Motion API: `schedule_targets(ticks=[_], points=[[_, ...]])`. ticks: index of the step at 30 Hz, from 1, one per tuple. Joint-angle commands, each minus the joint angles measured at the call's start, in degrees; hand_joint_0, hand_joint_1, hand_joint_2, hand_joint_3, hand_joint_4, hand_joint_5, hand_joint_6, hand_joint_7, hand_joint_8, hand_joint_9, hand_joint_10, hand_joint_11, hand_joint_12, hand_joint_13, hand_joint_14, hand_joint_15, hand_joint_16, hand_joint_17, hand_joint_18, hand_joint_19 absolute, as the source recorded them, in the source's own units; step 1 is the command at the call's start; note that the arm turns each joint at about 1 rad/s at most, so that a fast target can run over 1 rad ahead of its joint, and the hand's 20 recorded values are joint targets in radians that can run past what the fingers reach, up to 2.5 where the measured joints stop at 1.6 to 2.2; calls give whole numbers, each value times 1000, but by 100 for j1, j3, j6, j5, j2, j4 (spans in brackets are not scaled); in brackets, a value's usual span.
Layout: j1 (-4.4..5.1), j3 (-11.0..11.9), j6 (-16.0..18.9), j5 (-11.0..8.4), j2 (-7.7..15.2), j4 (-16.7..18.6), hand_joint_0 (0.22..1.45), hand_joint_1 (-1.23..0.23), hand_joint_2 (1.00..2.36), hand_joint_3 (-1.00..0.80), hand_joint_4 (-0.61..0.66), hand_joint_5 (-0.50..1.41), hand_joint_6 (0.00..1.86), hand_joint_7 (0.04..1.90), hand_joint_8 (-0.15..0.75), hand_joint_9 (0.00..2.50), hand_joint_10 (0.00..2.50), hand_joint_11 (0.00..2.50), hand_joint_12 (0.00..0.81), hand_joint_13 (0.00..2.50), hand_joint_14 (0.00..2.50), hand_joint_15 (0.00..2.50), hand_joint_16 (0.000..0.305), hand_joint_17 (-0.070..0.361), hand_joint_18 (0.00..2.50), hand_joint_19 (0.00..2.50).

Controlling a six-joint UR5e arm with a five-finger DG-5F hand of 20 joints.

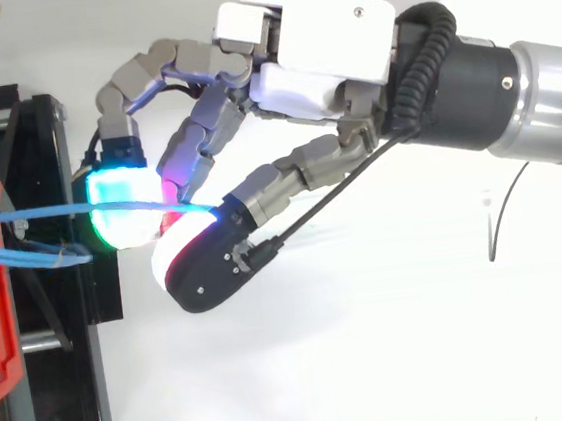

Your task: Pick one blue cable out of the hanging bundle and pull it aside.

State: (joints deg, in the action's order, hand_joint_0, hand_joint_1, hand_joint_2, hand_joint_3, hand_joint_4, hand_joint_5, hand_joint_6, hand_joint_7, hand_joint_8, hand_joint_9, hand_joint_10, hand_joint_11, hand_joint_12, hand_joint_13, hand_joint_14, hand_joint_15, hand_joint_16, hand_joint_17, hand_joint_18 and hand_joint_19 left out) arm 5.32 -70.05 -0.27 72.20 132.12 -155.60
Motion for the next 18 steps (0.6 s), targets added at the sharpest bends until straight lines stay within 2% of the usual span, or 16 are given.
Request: schedule_targets(ticks=[1, 3, 8, 10, 12, 16, 18], points=[[-13, 0, -8, 22, 7, -5, 504, -961, 1000, -500, -31, -165, 945, 911, 299, 1163, 16, 728, 356, 1024, 23, 620, 44, 99, 824, 576], [-13, 0, -8, 22, 7, -5, 433, -876, 1000, -500, 0, -163, 942, 874, 319, 1174, 17, 702, 393, 1039, 22, 612, 52, 118, 867, 575], [-13, 0, -8, 22, 7, -5, 408, -747, 1000, -500, 32, -165, 925, 859, 356, 1186, 16, 686, 412, 1049, 21, 625, 59, 133, 895, 595], [-13, 0, -8, 22, -2, -5, 431, -706, 1000, -500, 30, -166, 918, 867, 351, 1184, 17, 684, 408, 1039, 19, 625, 58, 130, 877, 606], [-13, 0, -8, 31, 7, -5, 506, -665, 1000, -500, -2, -165, 902, 929, 332, 1185, 19, 698, 384, 1015, 21, 641, 52, 117, 830, 647], [-13, 0, -8, 66, 7, -5, 564, -705, 1001, -486, -7, -163, 897, 996, 324, 1191, 20, 707, 371, 1009, 22, 651, 49, 111, 820, 675], [-13, 0, -8, 66, 7, -5, 587, -728, 1009, -380, -16, -160, 904, 1020, 318, 1199, 20, 709, 366, 1016, 22, 651, 48, 109, 826, 676]])
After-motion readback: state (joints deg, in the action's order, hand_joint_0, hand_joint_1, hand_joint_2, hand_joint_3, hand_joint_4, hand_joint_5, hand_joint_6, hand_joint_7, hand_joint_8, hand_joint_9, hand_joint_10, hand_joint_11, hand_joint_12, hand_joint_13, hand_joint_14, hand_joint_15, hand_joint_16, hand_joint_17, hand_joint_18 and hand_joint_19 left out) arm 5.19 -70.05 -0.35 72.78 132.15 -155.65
